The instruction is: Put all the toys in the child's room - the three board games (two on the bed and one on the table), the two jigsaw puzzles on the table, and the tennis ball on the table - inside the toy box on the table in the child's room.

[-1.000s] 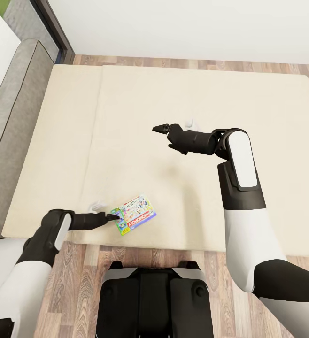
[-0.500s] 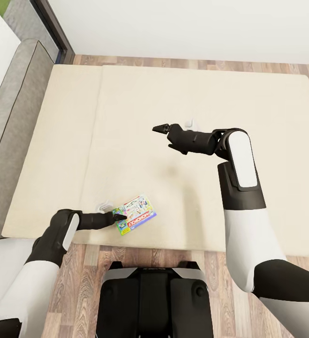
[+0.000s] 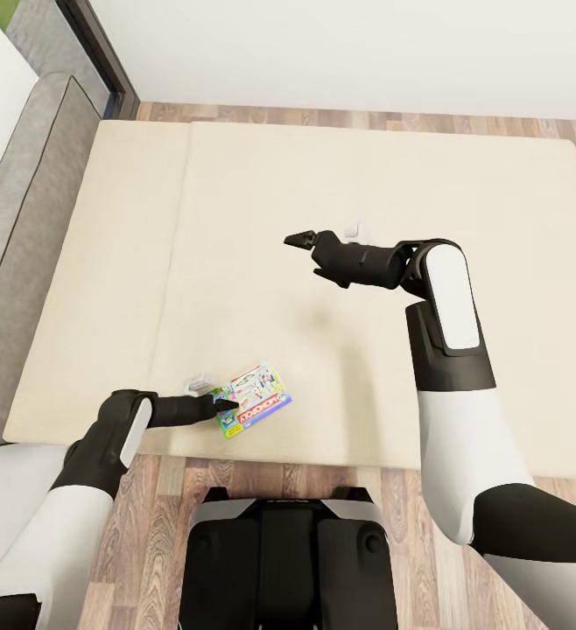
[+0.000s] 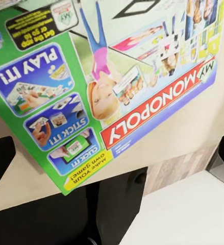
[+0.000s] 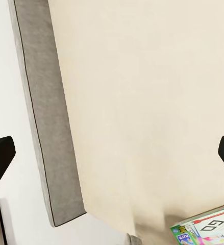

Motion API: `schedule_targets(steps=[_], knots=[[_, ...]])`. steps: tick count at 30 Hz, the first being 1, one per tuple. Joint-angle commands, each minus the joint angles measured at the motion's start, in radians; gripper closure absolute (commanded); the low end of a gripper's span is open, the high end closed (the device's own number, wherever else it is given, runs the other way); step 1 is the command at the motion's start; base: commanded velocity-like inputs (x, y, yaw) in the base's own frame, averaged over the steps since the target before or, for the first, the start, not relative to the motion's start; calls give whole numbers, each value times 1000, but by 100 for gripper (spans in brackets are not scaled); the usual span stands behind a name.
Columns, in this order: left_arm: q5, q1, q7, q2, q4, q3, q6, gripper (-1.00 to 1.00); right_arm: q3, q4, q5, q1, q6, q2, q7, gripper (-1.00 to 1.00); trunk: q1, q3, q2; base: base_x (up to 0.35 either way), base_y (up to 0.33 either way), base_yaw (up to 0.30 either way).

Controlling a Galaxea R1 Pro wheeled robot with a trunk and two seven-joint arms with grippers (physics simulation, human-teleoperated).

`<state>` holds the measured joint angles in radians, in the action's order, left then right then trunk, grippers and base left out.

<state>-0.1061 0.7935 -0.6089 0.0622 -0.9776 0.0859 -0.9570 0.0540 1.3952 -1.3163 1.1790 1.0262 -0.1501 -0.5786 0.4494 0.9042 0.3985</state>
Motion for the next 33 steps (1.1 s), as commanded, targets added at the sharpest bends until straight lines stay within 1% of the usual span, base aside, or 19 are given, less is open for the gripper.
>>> schedule_targets(steps=[1,6,17,25,28,33], knots=[[-9,0,7,0,0,1,-7,-100,0,1,-9,1,2,-1,-10,-100,1,1,2,0,0,0],[-10,1,36,1,0,6,-3,-100,0,1,-9,1,2,-1,-11,-100,1,1,2,0,0,0],[-10,3,58,7,3,12,-2,-100,1,1,-9,1,2,-2,-11,-100,1,1,2,0,0,0],[-14,5,133,6,9,14,2,-100,1,4,-9,1,2,-2,-12,-100,1,1,2,0,0,0],[-16,7,150,5,11,14,10,-100,1,5,-9,2,2,-2,-12,-100,1,1,2,0,0,0],[-17,10,158,2,26,14,32,-100,1,7,-9,2,2,-2,-12,-100,1,1,2,0,0,0]])
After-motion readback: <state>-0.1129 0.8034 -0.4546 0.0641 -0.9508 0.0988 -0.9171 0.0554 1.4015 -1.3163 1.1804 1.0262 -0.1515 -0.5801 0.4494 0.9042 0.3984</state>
